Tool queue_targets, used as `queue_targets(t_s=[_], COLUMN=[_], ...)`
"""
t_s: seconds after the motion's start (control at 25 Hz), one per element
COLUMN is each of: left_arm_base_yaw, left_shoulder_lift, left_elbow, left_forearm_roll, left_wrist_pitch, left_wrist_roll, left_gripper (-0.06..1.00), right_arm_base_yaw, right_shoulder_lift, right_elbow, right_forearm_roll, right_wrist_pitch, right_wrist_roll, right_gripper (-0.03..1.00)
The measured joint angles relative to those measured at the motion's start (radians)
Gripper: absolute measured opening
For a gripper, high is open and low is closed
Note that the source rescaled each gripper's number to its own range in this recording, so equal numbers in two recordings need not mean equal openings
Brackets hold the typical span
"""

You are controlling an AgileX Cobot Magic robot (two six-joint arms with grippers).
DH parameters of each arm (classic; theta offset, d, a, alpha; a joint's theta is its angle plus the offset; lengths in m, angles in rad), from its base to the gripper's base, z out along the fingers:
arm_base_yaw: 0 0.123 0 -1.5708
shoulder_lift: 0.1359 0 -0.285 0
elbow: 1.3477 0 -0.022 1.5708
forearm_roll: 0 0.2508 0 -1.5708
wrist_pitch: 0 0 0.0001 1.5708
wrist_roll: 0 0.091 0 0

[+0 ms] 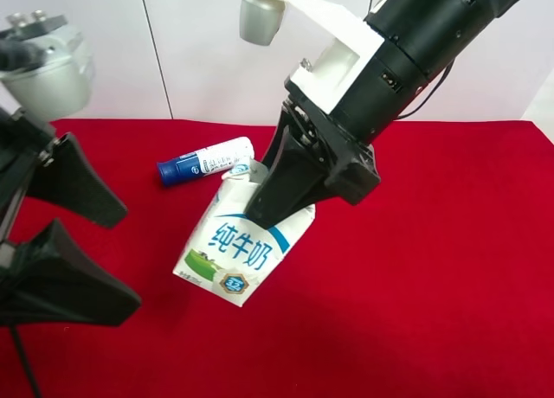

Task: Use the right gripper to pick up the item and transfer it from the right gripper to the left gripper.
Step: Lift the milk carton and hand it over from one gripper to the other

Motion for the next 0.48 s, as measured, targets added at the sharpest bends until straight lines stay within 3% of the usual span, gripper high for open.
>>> queue_targets(t_s=[0.48], left_arm_base_yaw=[-0.003], left_shoulder_lift=[0.03], left_elbow=[-0.008], left_forearm_roll=[-0.03], left_wrist_pitch=[-0.021], left_wrist_roll=[0.048], left_gripper=[1.0], right_arm_base_yaw=[0.0], right_shoulder_lift=[0.0], right_elbow=[0.0], right_forearm_roll=[0.109], right_wrist_pitch=[0.003], right_wrist_roll=[-0.092], right_gripper=[0.0])
